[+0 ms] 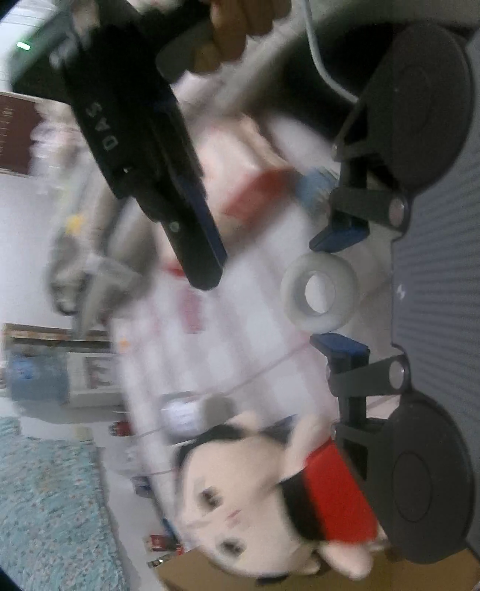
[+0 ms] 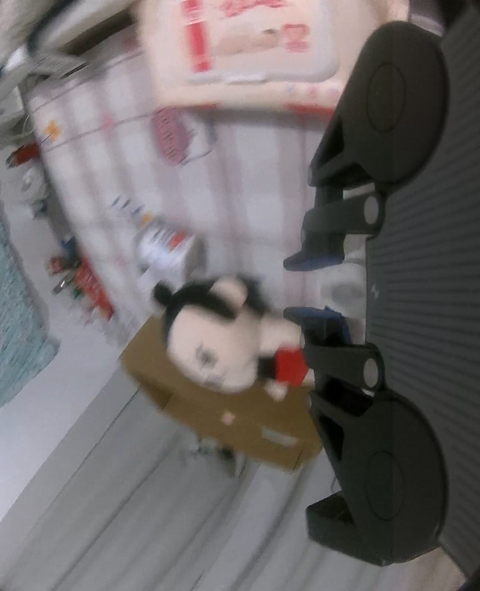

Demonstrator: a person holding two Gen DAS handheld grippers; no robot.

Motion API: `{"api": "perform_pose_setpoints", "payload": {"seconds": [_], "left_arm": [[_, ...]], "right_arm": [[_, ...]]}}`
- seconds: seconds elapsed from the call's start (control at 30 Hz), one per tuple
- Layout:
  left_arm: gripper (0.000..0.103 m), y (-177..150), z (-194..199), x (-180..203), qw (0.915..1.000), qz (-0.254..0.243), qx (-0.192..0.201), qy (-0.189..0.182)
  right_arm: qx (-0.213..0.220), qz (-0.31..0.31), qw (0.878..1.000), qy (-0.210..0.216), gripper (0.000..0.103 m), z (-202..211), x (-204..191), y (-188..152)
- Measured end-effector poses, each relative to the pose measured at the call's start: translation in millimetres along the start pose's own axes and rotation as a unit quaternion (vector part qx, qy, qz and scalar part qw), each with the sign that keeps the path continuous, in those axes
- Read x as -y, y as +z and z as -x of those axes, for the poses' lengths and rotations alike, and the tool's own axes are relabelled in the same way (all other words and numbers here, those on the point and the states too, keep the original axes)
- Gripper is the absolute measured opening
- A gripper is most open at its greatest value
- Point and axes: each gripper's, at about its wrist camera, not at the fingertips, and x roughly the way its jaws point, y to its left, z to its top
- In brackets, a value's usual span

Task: Organize soft objects
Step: 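Close the left gripper on the white tape roll and lift it, then grasp the white plastic container with the right gripper while the left holds the tape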

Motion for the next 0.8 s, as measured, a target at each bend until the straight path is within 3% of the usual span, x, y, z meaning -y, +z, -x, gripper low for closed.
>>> {"api": "perform_pose_setpoints", "payload": {"seconds": [0.1, 0.17, 0.27, 0.53, 0.8], "left_arm": [[0.049, 18, 34, -14, 0.9989, 0.022, 0.042, 0.002], [0.049, 28, 50, -26, 0.9971, 0.037, 0.065, 0.013], [0.049, 35, 64, -43, 0.9939, 0.056, 0.092, 0.026], [0.049, 35, 55, -80, 0.9902, 0.106, 0.081, 0.041], [0.049, 28, 57, -97, 0.9883, 0.121, 0.076, 0.053]], "right_arm": [[0.016, 0.010, 1.000, 0.016, 0.039, 12, -23, 28], [0.026, 0.012, 0.999, 0.018, 0.062, 10, -32, 48], [0.025, -0.002, 1.000, -0.004, 0.080, -13, -34, 80], [-0.029, -0.076, 0.995, -0.064, 0.081, -132, 11, 140], [-0.078, -0.085, 0.988, -0.098, 0.083, -198, 32, 158]]}}
